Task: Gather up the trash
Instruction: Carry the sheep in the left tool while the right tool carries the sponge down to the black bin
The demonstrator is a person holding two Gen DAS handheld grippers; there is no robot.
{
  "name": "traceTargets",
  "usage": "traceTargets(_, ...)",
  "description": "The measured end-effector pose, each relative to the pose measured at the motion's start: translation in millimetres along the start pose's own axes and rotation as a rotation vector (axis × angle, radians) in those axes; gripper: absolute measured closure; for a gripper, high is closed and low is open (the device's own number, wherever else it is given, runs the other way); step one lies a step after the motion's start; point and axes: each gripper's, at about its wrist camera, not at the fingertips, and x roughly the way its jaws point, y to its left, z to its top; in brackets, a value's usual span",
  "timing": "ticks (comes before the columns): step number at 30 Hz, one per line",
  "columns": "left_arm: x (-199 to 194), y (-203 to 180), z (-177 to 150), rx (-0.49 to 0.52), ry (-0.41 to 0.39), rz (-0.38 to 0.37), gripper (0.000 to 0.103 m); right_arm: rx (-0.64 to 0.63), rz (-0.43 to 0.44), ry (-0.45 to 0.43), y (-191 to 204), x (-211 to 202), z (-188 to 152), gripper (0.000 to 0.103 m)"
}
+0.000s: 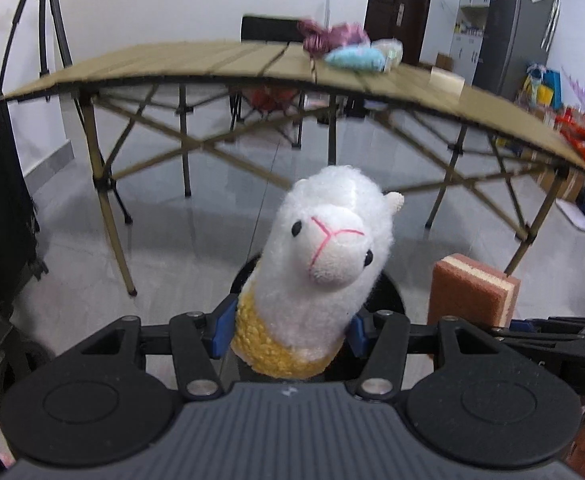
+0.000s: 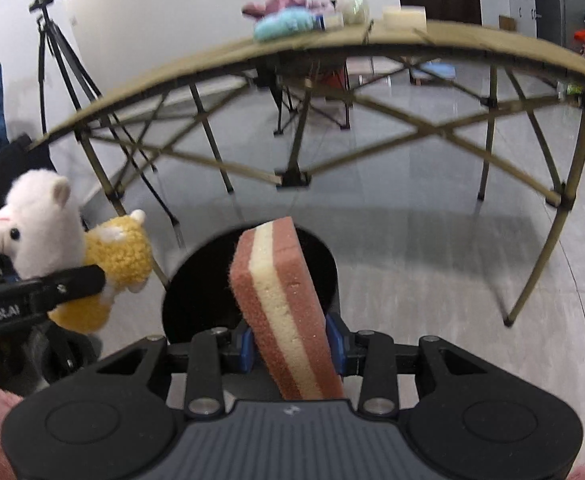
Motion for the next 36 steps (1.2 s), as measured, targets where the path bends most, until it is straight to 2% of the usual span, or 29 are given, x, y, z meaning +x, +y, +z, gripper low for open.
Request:
traceTargets(8, 22.5, 27.6, -12.6, -0.074, 0.136, 0.025, 0.048, 0.081, -0.06, 0.074, -22.7, 21.8, -14.3, 0.068)
traceTargets(14, 28.5, 40.6, -5.0, -0.128, 0.175, 0.05, 0.048, 0.104, -0.066, 0.097, -26.9, 32.5, -12.7, 0.068)
traceTargets(24, 36.6, 43.0, 2.0, -0.164, 0.205, 0.063, 0.048, 0.13, -0.091, 0.13, -32.9, 43.6, -12.5, 0.068)
traceTargets(36, 67.6, 17.3, 16.0, -0.18, 0.247, 0.074, 0.048, 0.179, -0.133, 0.138, -53.6, 57.2, -10.0, 0.068)
